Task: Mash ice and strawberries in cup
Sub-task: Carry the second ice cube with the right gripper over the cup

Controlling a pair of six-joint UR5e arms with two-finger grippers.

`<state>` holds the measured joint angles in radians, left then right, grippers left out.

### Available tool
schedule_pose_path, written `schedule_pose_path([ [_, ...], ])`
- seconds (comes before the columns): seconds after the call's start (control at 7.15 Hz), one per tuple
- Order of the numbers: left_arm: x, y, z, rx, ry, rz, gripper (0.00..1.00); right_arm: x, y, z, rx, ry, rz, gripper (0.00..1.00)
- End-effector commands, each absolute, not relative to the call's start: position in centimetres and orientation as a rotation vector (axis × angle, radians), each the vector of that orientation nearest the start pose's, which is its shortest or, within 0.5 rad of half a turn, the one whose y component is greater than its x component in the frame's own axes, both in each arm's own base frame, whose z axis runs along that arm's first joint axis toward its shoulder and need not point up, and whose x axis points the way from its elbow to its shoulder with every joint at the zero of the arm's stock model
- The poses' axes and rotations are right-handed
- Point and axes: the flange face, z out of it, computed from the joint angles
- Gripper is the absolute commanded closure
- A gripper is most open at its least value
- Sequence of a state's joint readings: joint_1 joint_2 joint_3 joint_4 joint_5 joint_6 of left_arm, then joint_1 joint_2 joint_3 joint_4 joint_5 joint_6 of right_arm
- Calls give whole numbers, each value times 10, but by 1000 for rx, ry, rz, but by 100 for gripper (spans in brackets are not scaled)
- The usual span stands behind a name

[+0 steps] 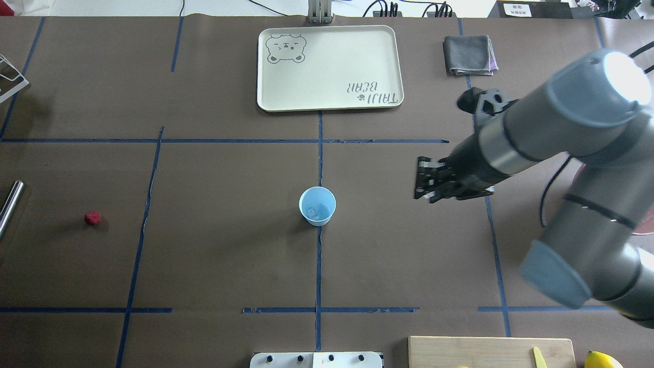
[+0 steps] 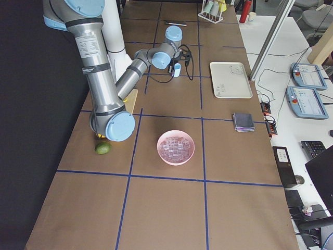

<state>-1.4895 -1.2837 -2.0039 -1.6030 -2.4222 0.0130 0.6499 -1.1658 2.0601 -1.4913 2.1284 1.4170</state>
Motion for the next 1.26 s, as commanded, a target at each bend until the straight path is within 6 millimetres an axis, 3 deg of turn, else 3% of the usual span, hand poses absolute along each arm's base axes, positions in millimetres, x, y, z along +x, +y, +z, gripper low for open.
schedule_pose_path([
  [0.0, -27, -381, 561, 136, 857, 166, 0, -489, -372, 152, -102, -1075, 262, 100],
  [0.42, -27, -381, 559, 139, 857, 164, 0, -540, -388, 137, -65, -1061, 297, 100],
  [0.56, -27, -381, 559, 139, 857, 164, 0, -548, -393, 142, -67, -1074, 303, 98],
  [0.7, -27, -381, 559, 141, 857, 165, 0, -551, -394, 145, -70, -1069, 304, 87],
  [0.84, -27, -381, 558, 141, 857, 165, 0, -552, -394, 146, -70, -1066, 303, 26],
  [0.98, -27, -381, 558, 140, 857, 163, 0, -556, -390, 147, -65, -1062, 304, 1],
  [1.12, -28, -381, 559, 139, 855, 164, 0, -556, -389, 148, -61, -1061, 301, 1],
])
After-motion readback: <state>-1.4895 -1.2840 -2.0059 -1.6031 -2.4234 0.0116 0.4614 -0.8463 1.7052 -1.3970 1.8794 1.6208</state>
